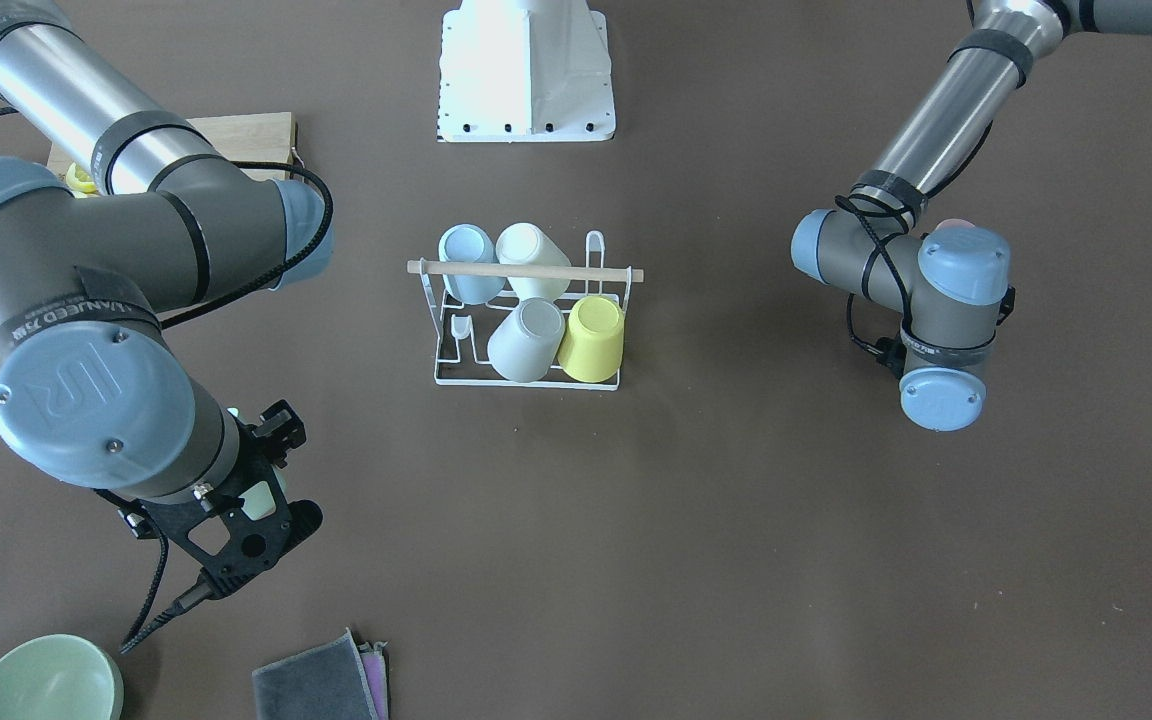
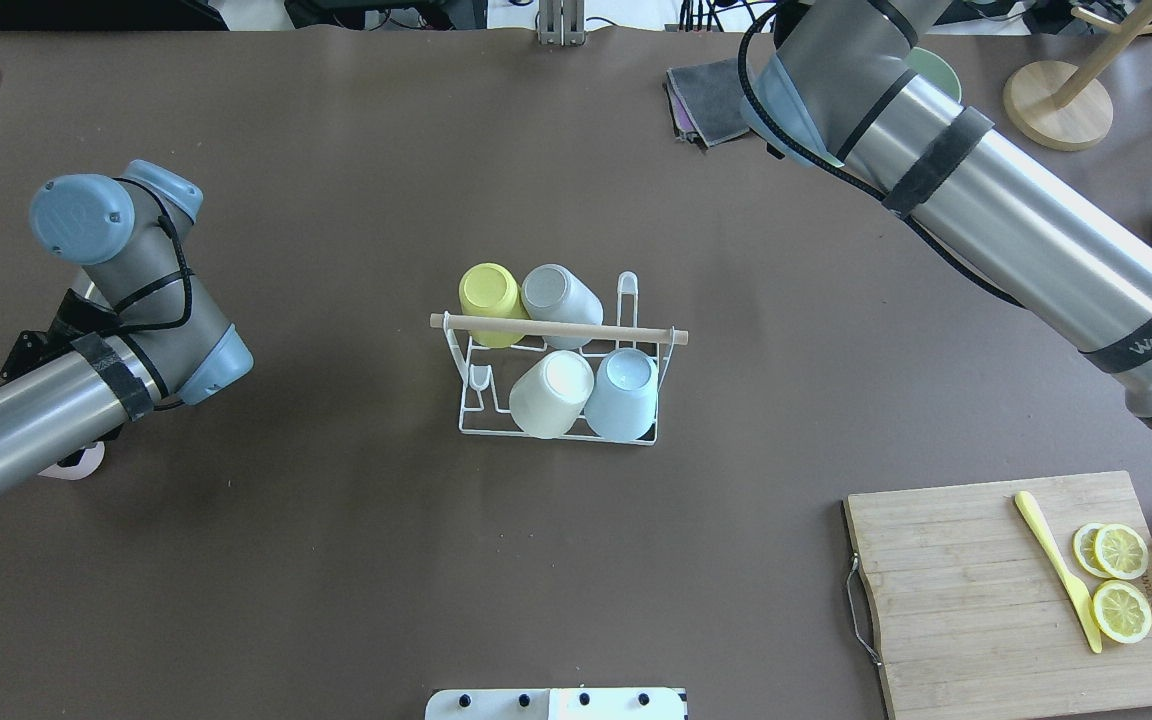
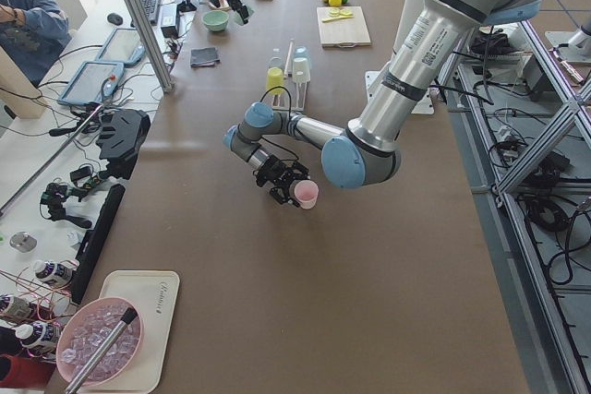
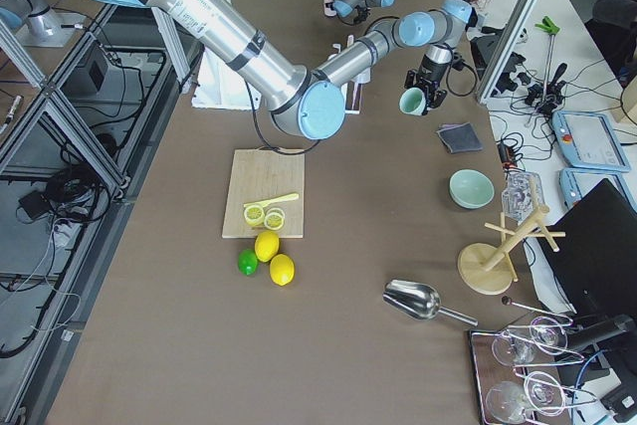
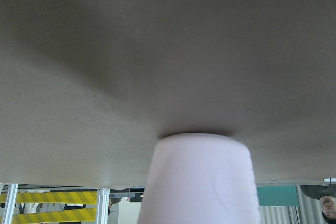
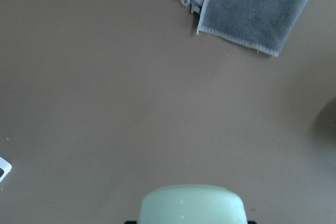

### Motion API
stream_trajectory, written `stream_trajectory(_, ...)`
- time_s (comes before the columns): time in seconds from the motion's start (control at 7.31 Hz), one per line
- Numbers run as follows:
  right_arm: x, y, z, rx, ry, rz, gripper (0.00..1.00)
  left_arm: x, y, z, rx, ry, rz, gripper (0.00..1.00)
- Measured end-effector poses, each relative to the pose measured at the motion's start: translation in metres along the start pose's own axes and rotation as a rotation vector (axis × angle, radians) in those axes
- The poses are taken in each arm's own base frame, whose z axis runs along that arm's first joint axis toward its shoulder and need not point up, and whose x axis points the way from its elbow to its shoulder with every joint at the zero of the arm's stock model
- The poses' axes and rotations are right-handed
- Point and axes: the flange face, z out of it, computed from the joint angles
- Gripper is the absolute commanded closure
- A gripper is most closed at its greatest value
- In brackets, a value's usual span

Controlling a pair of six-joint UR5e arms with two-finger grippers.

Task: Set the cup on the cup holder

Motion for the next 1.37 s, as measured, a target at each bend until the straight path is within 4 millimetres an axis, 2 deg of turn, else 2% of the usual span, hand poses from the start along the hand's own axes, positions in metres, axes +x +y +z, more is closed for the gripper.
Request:
stream_trajectory(0.14,0.0,0.004,-0.006,0.109,0.0,0.022,1.0,0.001,0.0,0.001,-0.002,-0.001,-0.001,0.19)
stream_trajectory(0.27,0.005,0.008,-0.005,0.226,-0.01,0.044,1.0,0.001,-0.001,0.002,-0.005,-0.002,-0.001,0.28)
stream_trajectory(0.41,0.011,0.014,-0.003,0.351,-0.029,0.058,1.0,-0.001,0.0,0.005,-0.009,-0.001,-0.004,0.46)
stream_trajectory(0.55,0.012,0.018,-0.006,0.461,-0.053,0.063,1.0,-0.003,0.002,0.004,-0.007,0.002,-0.007,0.52)
stream_trajectory(0.68,0.009,0.023,-0.012,0.568,-0.082,0.067,1.0,-0.009,0.012,-0.005,0.02,0.008,-0.011,0.59)
stream_trajectory(0.82,0.009,0.031,-0.014,0.668,-0.116,0.068,1.0,-0.014,0.032,-0.022,0.08,0.011,-0.006,0.6)
stream_trajectory(0.96,0.01,0.042,-0.013,0.754,-0.149,0.06,1.0,-0.01,0.055,-0.034,0.166,0.015,0.016,0.6)
stream_trajectory(1.23,0.013,0.064,-0.007,0.89,-0.195,0.039,1.0,0.0,0.102,-0.054,0.441,-0.021,0.115,0.72)
stream_trajectory(1.37,0.011,0.074,0.001,0.945,-0.204,0.03,1.0,0.007,0.115,-0.063,0.576,-0.072,0.182,0.72)
